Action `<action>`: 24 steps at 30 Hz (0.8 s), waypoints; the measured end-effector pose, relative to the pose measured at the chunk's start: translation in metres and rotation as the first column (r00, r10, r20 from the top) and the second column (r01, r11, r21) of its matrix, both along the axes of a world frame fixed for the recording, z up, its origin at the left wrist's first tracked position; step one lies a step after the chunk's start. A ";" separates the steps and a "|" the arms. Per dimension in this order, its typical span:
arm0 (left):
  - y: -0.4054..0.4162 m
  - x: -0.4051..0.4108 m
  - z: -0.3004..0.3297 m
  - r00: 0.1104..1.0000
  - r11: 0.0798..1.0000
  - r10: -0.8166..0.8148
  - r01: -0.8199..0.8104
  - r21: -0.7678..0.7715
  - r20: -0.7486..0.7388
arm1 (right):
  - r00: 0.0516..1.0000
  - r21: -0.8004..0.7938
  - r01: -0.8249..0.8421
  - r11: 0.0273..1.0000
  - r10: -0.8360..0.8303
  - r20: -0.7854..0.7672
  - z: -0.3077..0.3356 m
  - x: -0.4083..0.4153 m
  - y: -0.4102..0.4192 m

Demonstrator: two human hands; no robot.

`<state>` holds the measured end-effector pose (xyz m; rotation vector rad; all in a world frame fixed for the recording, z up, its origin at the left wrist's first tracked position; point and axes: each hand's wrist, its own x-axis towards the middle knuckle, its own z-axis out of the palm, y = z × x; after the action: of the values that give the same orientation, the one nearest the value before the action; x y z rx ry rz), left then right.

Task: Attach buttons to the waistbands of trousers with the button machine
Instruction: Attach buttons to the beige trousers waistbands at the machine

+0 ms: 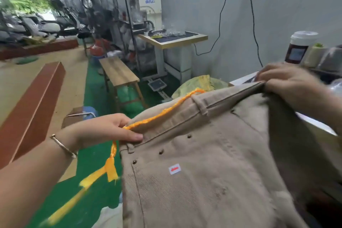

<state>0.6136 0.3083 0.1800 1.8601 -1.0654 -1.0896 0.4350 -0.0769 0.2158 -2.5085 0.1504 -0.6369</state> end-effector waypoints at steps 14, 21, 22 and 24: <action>-0.050 -0.099 -0.182 0.682 0.967 0.212 -0.248 -0.050 0.700 | 0.949 -0.415 0.117 0.902 -0.225 -0.223 -0.199 -0.011 0.121; -0.067 -0.105 -0.190 0.675 0.999 0.006 -0.043 0.030 0.738 | 0.918 -0.366 -0.012 0.931 -0.135 -0.372 -0.214 -0.025 0.118; -0.069 -0.102 -0.185 0.662 0.999 0.026 -0.047 0.006 0.749 | 0.933 -0.321 -0.012 0.947 -0.105 -0.344 -0.214 -0.027 0.115; -0.073 -0.097 -0.167 0.668 0.993 0.120 -0.075 -0.094 0.735 | 0.968 -0.229 0.017 0.973 -0.074 -0.241 -0.203 -0.035 0.110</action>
<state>0.5168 0.2356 0.0126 2.3467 -1.3836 -0.1774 0.4004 0.0329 0.0124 -2.8072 0.2405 -0.3712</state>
